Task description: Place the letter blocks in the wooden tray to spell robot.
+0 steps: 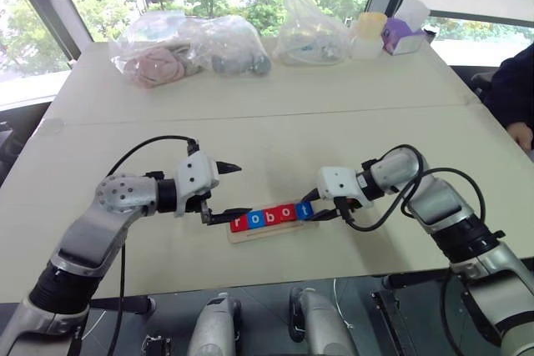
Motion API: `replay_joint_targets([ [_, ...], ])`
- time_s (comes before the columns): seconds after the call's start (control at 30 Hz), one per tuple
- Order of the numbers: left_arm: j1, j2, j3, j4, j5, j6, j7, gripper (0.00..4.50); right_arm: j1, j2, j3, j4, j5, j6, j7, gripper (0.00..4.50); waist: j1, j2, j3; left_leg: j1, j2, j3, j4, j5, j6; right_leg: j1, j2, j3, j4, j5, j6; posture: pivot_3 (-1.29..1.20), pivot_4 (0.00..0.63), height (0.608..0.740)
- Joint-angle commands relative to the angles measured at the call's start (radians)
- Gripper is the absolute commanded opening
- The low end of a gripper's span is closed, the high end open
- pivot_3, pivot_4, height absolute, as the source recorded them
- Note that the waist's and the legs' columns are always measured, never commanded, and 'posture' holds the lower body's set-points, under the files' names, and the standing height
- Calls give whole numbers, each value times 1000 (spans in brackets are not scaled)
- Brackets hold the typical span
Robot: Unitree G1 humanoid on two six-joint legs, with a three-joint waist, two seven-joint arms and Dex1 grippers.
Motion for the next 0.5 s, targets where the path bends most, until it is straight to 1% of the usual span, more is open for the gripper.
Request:
replay_joint_targets([
  [0.03, -2, 8, 30, -39, -8, -5, 1, 4500, -25, 1, -19, -9, 2, -10, 1, 1128, 0, 0, 0, 0, 0, 0, 0, 0, 0, 0, 0, 0, 0, 0, 0, 0, 150, 740],
  [0.5, -10, 4, 25, -36, -8, -6, -1, 4500, -33, 7, -18, 15, -15, -17, -2, 1128, 0, 0, 0, 0, 0, 0, 0, 0, 0, 0, 0, 0, 0, 0, 0, 0, 150, 740],
])
